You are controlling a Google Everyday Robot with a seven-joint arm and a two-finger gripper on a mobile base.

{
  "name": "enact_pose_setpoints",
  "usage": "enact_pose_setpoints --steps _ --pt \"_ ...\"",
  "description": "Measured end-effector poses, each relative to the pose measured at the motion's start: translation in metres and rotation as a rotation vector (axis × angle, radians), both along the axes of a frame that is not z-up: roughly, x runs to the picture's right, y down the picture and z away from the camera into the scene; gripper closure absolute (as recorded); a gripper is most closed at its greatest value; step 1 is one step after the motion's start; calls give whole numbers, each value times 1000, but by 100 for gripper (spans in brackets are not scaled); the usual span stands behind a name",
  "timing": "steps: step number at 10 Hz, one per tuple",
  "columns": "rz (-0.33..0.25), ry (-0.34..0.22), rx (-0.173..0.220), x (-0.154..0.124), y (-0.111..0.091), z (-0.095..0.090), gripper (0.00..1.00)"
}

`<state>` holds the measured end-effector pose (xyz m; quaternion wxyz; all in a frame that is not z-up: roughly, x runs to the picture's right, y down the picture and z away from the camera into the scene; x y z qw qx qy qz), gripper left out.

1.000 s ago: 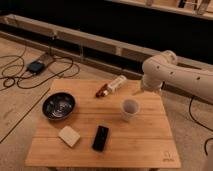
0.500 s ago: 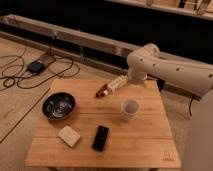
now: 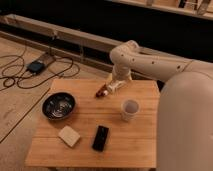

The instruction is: Place the pepper on the white sponge

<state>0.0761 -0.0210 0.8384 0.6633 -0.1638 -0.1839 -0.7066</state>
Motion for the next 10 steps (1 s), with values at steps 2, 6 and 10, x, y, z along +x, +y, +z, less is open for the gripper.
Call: enact_pose_setpoints --steps 2,6,10 --pt "-4 -4 -21 -23 -3 20 20" --pt "-25 -17 -47 -62 -10 57 20" --pt "-46 -31 -65 -87 -20 90 20"
